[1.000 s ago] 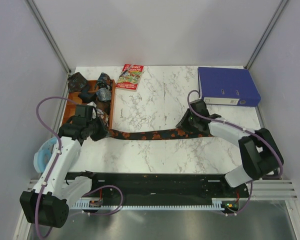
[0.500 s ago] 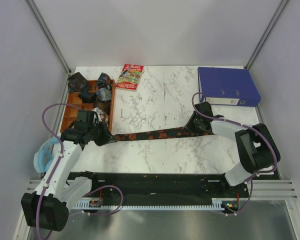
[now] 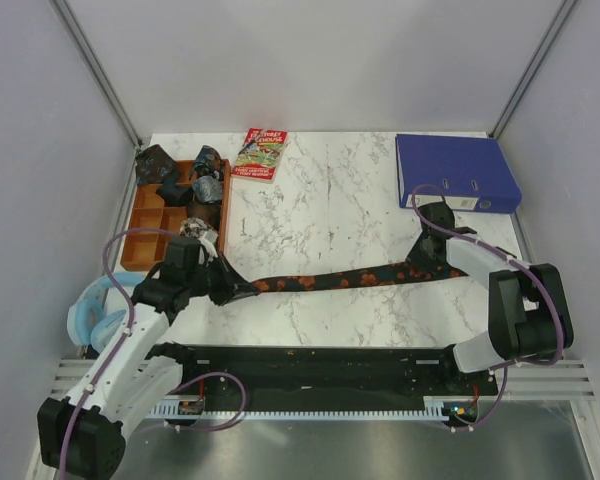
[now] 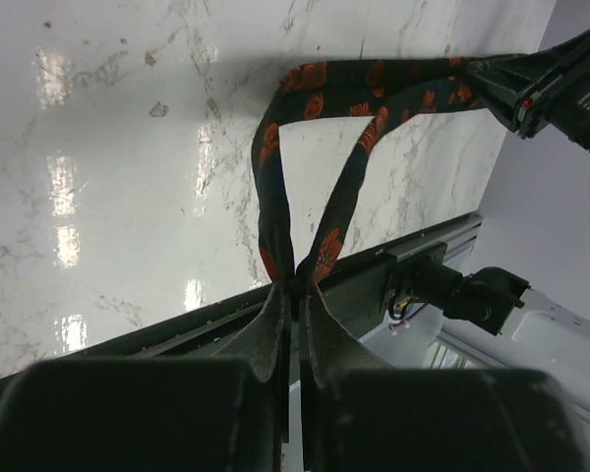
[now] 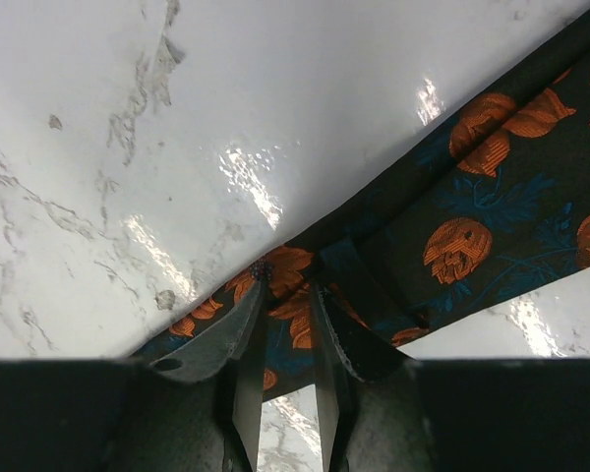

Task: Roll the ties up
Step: Flatten out the tie at the center of the board.

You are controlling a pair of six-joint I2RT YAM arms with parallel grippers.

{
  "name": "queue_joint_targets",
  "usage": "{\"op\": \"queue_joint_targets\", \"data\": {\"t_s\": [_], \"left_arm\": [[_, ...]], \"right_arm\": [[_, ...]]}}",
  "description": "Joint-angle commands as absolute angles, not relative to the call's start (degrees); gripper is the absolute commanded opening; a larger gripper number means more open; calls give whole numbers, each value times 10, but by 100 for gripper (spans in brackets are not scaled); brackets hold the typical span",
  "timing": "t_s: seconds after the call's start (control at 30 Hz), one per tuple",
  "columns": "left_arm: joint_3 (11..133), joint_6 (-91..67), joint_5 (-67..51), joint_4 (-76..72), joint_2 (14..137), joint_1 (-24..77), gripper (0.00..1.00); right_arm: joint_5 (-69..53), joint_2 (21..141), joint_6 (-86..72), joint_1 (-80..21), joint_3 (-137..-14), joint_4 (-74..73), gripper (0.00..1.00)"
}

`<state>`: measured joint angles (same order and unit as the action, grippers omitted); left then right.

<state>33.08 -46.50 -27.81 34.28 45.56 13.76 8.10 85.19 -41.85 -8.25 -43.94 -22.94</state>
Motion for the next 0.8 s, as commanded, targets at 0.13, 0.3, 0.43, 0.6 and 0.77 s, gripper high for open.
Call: {"op": "queue_joint_targets", "data": {"t_s": [0.13, 0.3, 0.43, 0.6, 0.77], "left_arm": [[298, -486, -286, 229, 557, 156, 2], [339, -460, -246, 245, 592, 149, 2], [377, -411, -194, 319, 593, 130, 2], [386, -388, -174, 344, 597, 98, 2], [386, -387, -180, 338, 635, 72, 2]], "right_arm": [[84, 827, -377, -102, -503, -298, 41], [93, 812, -390, -163, -565, -338, 58], [85, 816, -417, -241, -612, -344, 59], [69, 837, -460, -317, -626, -313, 56], [49, 881, -497, -397, -628, -243, 48]]}}
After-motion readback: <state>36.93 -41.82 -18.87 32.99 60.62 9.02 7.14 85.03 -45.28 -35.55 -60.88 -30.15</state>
